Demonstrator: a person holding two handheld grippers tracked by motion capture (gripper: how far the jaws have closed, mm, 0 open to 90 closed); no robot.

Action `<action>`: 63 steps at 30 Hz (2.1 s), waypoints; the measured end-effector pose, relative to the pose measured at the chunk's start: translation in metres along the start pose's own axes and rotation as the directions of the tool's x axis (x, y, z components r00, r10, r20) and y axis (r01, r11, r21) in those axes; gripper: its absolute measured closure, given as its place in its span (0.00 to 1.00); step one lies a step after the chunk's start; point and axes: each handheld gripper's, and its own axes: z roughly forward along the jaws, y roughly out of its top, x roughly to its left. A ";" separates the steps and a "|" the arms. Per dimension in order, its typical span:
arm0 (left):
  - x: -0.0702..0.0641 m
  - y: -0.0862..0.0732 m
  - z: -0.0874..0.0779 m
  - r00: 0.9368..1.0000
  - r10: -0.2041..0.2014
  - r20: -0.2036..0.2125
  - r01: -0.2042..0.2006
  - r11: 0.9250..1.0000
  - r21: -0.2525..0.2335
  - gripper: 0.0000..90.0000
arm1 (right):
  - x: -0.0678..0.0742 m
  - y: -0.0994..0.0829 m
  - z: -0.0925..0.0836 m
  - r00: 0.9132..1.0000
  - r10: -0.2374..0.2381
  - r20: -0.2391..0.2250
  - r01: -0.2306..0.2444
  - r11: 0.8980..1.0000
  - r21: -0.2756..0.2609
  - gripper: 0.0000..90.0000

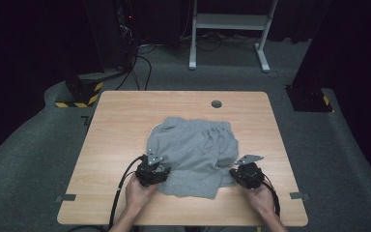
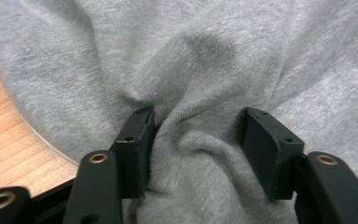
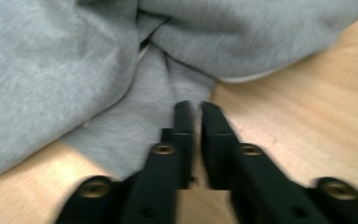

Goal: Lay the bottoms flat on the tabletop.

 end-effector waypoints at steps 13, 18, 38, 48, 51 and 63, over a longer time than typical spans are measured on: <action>-0.012 0.003 0.011 0.989 -0.105 -0.104 0.101 0.994 -0.051 0.44 | 0.022 0.028 0.024 0.997 0.043 -0.063 -0.040 0.998 0.049 0.84; -0.013 0.003 0.010 0.989 -0.101 -0.109 0.096 0.994 -0.047 0.44 | 0.022 0.035 0.024 1.000 0.023 -0.018 -0.021 0.994 0.104 0.98; -0.004 -0.003 0.003 0.991 -0.136 -0.013 0.135 0.988 -0.072 0.81 | -0.012 0.020 -0.012 0.988 0.148 0.037 -0.147 0.989 -0.028 0.98; 0.005 -0.003 -0.020 0.995 -0.100 -0.015 0.100 0.995 -0.015 0.92 | -0.021 -0.003 -0.011 0.990 0.138 -0.035 -0.141 0.985 -0.097 0.98; 0.014 -0.007 -0.028 0.992 -0.123 -0.003 0.123 0.992 0.004 0.92 | -0.028 -0.015 -0.019 0.986 0.163 -0.045 -0.168 0.977 -0.135 0.98; 0.032 -0.010 -0.056 0.978 -0.199 0.069 0.200 0.980 -0.006 0.76 | -0.027 -0.023 -0.018 0.982 0.182 -0.048 -0.187 0.974 -0.126 0.95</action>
